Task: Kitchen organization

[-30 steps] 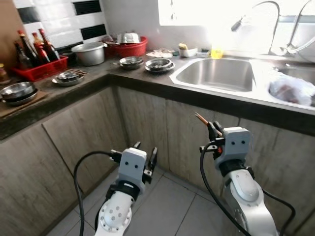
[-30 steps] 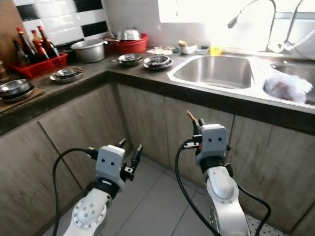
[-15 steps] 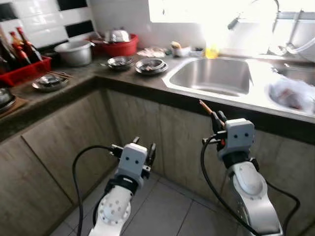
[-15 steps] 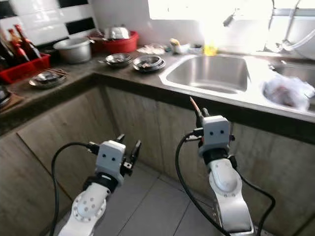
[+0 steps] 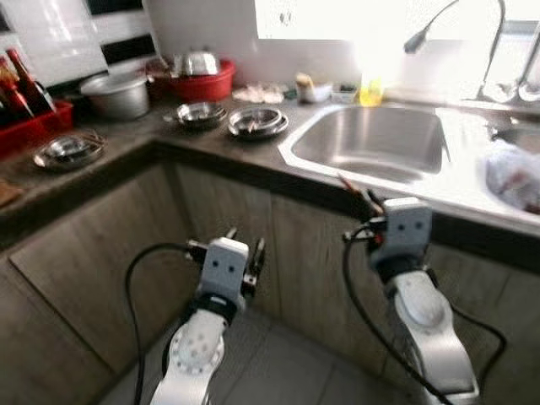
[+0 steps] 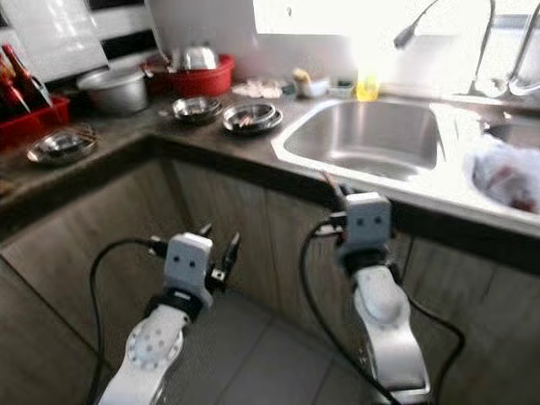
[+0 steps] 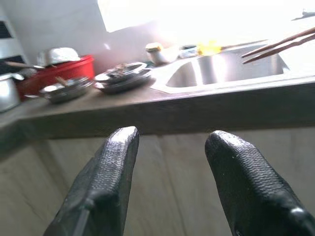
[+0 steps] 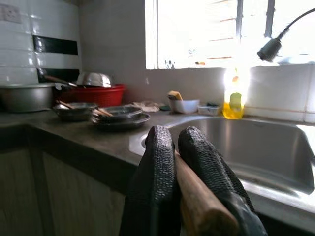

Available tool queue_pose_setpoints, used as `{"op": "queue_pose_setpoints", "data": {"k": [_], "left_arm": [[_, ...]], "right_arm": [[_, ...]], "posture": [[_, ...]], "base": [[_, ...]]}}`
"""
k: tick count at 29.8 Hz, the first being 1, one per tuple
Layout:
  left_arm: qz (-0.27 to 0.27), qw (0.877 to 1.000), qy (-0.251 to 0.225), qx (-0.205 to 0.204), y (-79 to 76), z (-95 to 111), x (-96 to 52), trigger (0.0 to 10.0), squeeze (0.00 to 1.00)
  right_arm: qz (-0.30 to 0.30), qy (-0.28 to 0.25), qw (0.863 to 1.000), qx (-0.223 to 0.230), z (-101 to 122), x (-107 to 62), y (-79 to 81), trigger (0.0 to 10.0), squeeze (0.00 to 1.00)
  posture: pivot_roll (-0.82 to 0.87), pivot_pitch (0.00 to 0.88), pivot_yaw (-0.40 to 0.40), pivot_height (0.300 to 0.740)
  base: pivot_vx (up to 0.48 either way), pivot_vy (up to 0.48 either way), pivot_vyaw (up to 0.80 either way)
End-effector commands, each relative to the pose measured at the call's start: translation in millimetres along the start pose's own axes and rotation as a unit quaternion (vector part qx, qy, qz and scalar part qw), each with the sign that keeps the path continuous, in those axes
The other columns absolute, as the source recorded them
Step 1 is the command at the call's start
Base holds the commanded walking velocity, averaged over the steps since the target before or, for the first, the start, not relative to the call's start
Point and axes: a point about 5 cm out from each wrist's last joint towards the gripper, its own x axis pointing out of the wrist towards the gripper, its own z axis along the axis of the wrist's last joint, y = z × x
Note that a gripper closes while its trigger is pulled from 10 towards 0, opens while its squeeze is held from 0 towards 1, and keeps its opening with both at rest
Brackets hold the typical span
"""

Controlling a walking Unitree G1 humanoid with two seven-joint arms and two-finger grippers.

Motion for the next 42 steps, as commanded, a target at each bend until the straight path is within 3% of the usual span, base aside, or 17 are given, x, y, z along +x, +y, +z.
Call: {"op": "queue_pose_setpoints", "data": {"k": [1, 12, 29, 42], "left_arm": [[0.010, 1.000, 0.002, 0.004, 7.4, -1, 0.1, 10.0, 0.00], [0.007, 1.000, -0.004, -0.001, 5.0, 3, 2.5, 10.0, 0.00], [0.008, 1.000, -0.003, -0.002, 5.5, 2, 0.7, 10.0, 0.00], [0.009, 1.000, 0.000, -0.005, 3.4, 1, -0.7, 10.0, 0.00]], "right_arm": [[0.012, -0.002, 1.000, 0.012, 3, 4.2, 5.7, 10.0, 0.00], [0.008, -0.004, 1.000, 0.009, 5, 6.0, 5.0, 10.0, 0.00], [0.026, 0.001, 1.000, 0.002, 4, 8.1, 7.5, 10.0, 0.00], [0.041, 0.024, 0.998, -0.037, 0, 26.7, 5.7, 10.0, 0.00]], "posture": [[0.03, 0.000, 0.017, 0.740], [0.03, 0.000, 0.017, 0.740], [0.03, 0.000, 0.011, 0.740], [0.03, 0.000, 0.002, 0.740]], "base": [[0.469, 0.000, -0.79], [0.335, 0.000, -0.80], [0.359, 0.000, 0.00], [0.434, 0.000, 0.00]]}}
